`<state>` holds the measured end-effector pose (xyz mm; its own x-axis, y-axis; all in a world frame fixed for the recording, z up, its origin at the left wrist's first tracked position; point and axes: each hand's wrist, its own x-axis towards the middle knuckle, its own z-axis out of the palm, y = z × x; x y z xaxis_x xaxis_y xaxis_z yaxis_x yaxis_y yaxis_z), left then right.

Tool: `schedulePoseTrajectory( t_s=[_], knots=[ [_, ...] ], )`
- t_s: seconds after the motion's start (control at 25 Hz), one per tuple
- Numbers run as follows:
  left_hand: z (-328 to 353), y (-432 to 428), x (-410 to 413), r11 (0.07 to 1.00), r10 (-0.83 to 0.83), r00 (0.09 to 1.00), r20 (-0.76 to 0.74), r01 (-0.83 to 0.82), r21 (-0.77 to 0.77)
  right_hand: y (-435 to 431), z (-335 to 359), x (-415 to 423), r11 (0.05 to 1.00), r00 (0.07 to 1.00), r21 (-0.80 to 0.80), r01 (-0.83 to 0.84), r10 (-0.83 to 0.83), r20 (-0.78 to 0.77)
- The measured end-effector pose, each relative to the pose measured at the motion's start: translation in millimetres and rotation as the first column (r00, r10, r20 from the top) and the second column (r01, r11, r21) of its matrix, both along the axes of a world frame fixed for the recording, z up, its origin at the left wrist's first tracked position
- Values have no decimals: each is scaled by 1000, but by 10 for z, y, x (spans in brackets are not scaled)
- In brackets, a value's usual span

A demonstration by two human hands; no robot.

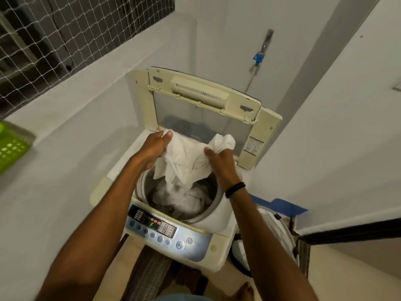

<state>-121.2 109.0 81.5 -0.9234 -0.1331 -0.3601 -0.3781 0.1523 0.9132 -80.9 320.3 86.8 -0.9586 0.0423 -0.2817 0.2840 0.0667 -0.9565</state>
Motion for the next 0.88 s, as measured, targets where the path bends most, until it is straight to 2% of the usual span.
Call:
schedulePoseTrajectory(
  t_s=[0.12, 0.24, 0.32, 0.44, 0.52, 0.56, 0.64, 0.72, 0.8, 0.88],
  knots=[
    [-386, -46, -36, 987, 69, 988, 141, -47, -155, -69, -388, -157, 979, 976, 156, -132, 101, 192],
    [-756, 93, 112, 967, 58, 956, 289, 18, -253, 79, -766, -166, 868, 930, 389, -307, 188, 315],
    [-948, 264, 239, 966, 83, 945, 315, 1, -260, 291, -961, -34, 899, 940, 376, -225, 99, 326],
    [-1078, 694, 410, 975, 75, 951, 299, -6, -223, 739, -1132, 254, 982, 926, 187, 40, -107, 362],
    [-1066, 1066, 557, 963, 65, 972, 228, -1, -269, 1075, -1202, 467, 974, 901, 141, 180, -221, 373],
    [-1058, 1322, 647, 951, 30, 984, 174, 26, -307, 1290, -1240, 584, 957, 880, 170, 234, -282, 381],
    [-1074, 1869, 887, 933, -88, 986, 143, 132, -336, 1708, -1388, 856, 929, 830, 252, 272, -359, 426],
    [-1161, 2452, 1164, 915, -248, 944, 220, 302, -265, 2117, -1636, 1173, 921, 766, 280, 270, -382, 518],
    [-1391, 3018, 1428, 846, -435, 840, 325, 504, -172, 2495, -1950, 1466, 927, 670, 292, 237, -374, 641],
    [-1779, 3454, 1615, 749, -543, 710, 448, 651, -124, 2791, -2338, 1677, 937, 598, 300, 179, -346, 723]
  ],
)
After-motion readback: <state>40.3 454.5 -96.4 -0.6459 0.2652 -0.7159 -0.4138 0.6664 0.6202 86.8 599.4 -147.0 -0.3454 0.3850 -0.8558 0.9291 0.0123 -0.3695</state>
